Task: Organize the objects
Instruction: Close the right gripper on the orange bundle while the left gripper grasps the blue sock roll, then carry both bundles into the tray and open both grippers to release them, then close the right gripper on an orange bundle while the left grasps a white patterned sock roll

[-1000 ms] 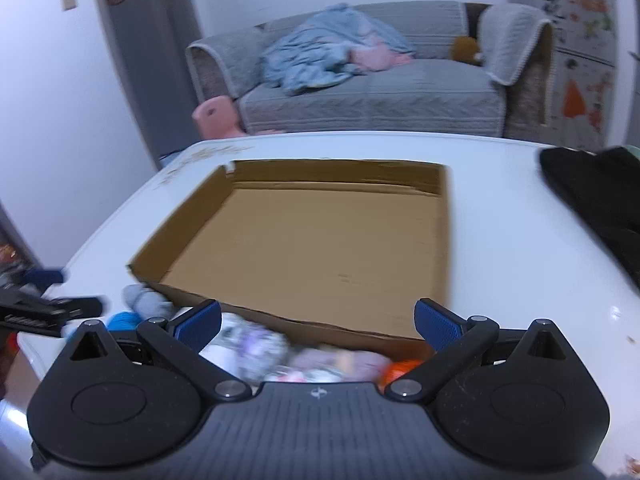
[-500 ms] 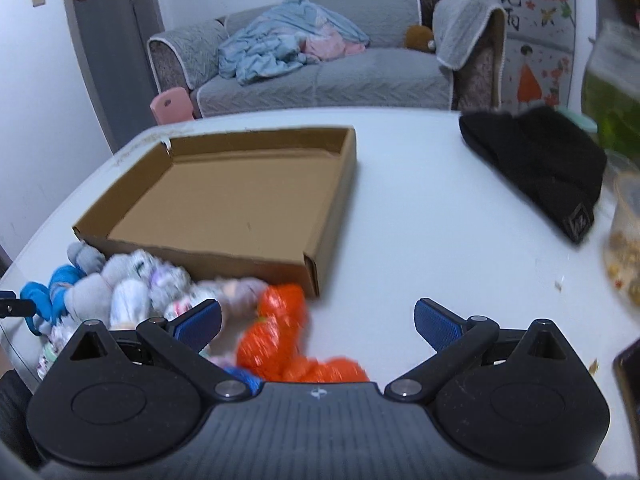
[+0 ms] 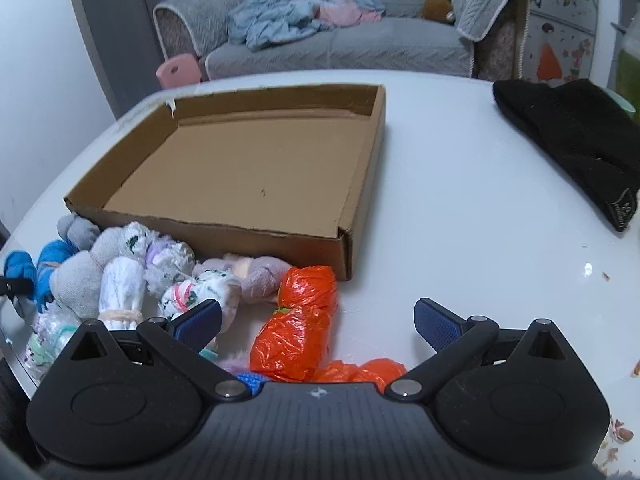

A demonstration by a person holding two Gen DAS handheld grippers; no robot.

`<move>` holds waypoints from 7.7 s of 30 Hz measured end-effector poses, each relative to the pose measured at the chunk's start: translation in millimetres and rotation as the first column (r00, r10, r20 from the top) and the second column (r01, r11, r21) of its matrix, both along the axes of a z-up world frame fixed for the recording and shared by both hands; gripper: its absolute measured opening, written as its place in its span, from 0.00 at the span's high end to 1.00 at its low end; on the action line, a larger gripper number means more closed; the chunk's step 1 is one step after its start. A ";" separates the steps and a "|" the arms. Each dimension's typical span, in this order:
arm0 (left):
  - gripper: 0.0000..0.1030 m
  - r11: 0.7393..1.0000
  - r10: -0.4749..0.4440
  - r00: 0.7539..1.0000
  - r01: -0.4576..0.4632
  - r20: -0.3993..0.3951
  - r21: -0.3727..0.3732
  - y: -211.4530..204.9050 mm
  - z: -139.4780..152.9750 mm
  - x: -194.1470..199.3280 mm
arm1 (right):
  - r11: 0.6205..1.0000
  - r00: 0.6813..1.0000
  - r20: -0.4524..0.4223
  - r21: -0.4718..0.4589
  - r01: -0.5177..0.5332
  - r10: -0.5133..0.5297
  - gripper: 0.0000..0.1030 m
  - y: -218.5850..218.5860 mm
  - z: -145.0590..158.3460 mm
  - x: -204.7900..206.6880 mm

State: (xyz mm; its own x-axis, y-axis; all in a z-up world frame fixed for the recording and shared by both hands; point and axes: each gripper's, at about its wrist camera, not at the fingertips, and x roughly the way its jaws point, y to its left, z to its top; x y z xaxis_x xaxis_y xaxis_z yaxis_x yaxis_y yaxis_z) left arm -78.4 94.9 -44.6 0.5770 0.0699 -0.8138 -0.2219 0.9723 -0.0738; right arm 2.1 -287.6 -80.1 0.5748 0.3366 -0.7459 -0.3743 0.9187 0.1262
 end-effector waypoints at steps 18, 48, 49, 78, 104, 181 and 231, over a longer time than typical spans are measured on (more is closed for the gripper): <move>0.01 0.996 0.083 0.997 -0.083 0.004 -0.040 -3.6 -1.0 8.1 | 0.998 1.000 -0.025 -0.063 -0.018 0.016 0.45 -0.5 -7.5 0.3; 0.26 0.997 0.028 0.996 -0.033 0.082 0.069 -13.4 -1.3 12.9 | 0.998 0.999 0.029 -0.053 -0.028 0.029 0.74 -8.7 -1.8 3.4; 0.26 0.996 0.025 0.996 -0.032 0.089 0.078 -13.3 1.1 12.0 | 0.998 0.999 0.036 -0.052 -0.025 0.027 0.74 -10.0 0.6 2.8; 0.26 0.751 -0.597 0.782 0.466 0.180 0.468 -127.3 61.2 179.0 | 0.954 0.962 0.176 0.178 -0.241 0.210 0.74 67.2 89.8 116.1; 0.19 0.497 -0.738 0.668 0.636 -0.099 0.591 -122.9 -33.3 262.6 | 0.959 0.958 -0.092 0.110 -0.260 0.271 0.73 158.9 3.9 199.0; 0.04 0.918 -0.359 0.918 0.314 0.172 0.242 -87.4 60.3 103.2 | 0.949 0.954 0.080 0.110 -0.295 0.288 0.45 108.1 67.8 84.5; 0.49 0.922 -0.386 0.886 0.366 0.257 0.125 -141.6 -30.2 -64.7 | 0.999 0.959 0.280 0.022 -0.048 0.040 0.54 -68.1 -35.7 -51.9</move>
